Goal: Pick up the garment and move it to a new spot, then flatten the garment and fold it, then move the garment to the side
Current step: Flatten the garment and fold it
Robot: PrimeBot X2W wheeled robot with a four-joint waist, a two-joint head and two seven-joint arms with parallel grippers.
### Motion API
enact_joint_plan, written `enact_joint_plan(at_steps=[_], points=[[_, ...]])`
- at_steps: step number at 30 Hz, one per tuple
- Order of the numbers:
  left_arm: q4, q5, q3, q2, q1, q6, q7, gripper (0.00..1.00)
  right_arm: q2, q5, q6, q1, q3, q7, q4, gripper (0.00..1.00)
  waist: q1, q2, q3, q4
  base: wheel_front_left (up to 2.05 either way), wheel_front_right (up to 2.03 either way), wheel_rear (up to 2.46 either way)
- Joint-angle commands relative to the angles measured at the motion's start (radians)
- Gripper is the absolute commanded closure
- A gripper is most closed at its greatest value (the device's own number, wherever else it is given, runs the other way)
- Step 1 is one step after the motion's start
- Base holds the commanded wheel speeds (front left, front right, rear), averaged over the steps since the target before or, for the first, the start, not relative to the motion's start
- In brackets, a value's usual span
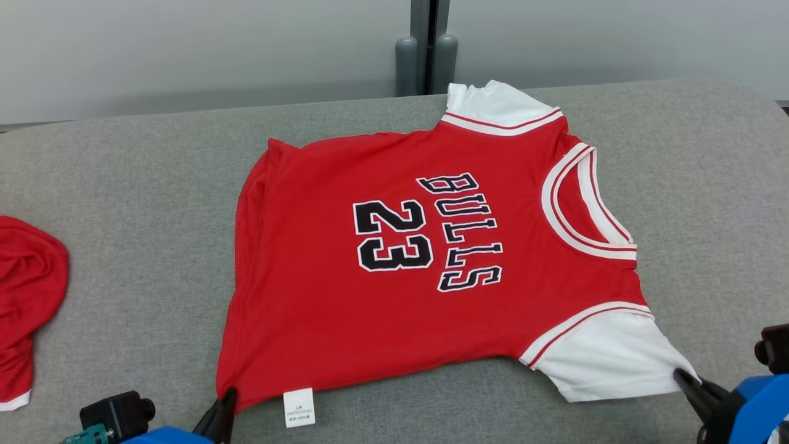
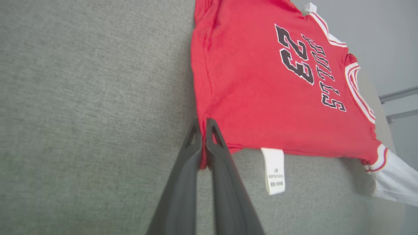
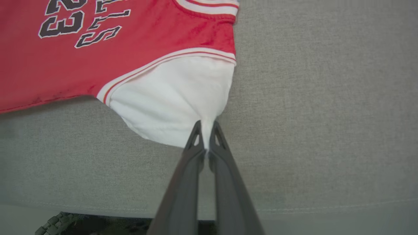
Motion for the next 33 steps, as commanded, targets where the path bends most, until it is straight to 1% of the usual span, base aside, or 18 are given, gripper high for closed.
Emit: enact_joint_plan(at_steps=[1, 7, 10, 16, 23, 27, 29, 31, 32, 33], points=[[-0.007, 0.007, 0.002, -0.001, -0.03, 0.003, 0.005, 1.0, 0.001, 0.0, 0.001, -0.037, 0.006, -0.018, 0.012, 1.0, 0.0, 0.0, 0.001, 0.005, 0.0, 0.0, 0.0], [0.025, 0.002, 0.001, -0.028, -0.127, 0.007, 0.018, 1.0, 0.0, -0.024, 0.001, -0.153, 0.038, -0.079, 0.064, 1.0, 0.0, 0.0, 0.014, 0.01, 0.0, 0.0, 0.0], [0.059, -0.005, 0.003, -0.04, -0.187, 0.0, 0.025, 1.0, -0.023, -0.026, 0.0, -0.235, 0.053, -0.116, 0.102, 1.0, 0.0, 0.0, 0.03, 0.008, 0.0, 0.0, 0.0], [0.16, -0.003, 0.002, -0.054, -0.314, -0.024, 0.041, 1.0, -0.066, -0.014, 0.0, -0.4, 0.08, -0.209, 0.198, 1.0, 0.0, 0.0, 0.074, 0.013, 0.0, 0.0, 0.0], [0.266, 0.012, -0.016, -0.069, -0.442, -0.066, 0.037, 1.0, -0.122, 0.002, 0.001, -0.547, 0.136, -0.274, 0.32, 1.0, 0.0, 0.0, 0.128, 0.025, 0.0, 0.0, 0.0], [0.319, 0.03, -0.022, -0.072, -0.501, -0.087, 0.019, 1.0, -0.144, 0.009, 0.0, -0.609, 0.156, -0.316, 0.382, 1.0, 0.0, 0.0, 0.15, 0.029, 0.0, 0.0, 0.0], [0.331, 0.034, -0.025, -0.072, -0.51, -0.088, 0.013, 1.0, -0.148, 0.011, 0.001, -0.62, 0.161, -0.327, 0.395, 1.0, 0.0, 0.0, 0.154, 0.029, 0.0, 0.0, 0.0], [0.362, 0.043, -0.029, -0.075, -0.53, -0.1, 0.005, 1.0, -0.153, 0.017, 0.001, -0.643, 0.175, -0.353, 0.43, 1.0, 0.0, 0.0, 0.165, 0.029, 0.0, 0.0, 0.0], [0.37, 0.044, -0.03, -0.076, -0.536, -0.104, 0.003, 1.0, -0.153, 0.019, 0.0, -0.652, 0.178, -0.361, 0.438, 0.98, 0.0, 0.0, 0.167, 0.03, 0.0, 0.0, 0.0], [0.377, 0.044, -0.03, -0.079, -0.542, -0.108, -0.005, 0.77, -0.155, 0.016, 0.001, -0.659, 0.183, -0.369, 0.447, 0.84, 0.0, 0.0, 0.169, 0.03, 0.0, 0.0, 0.0]])
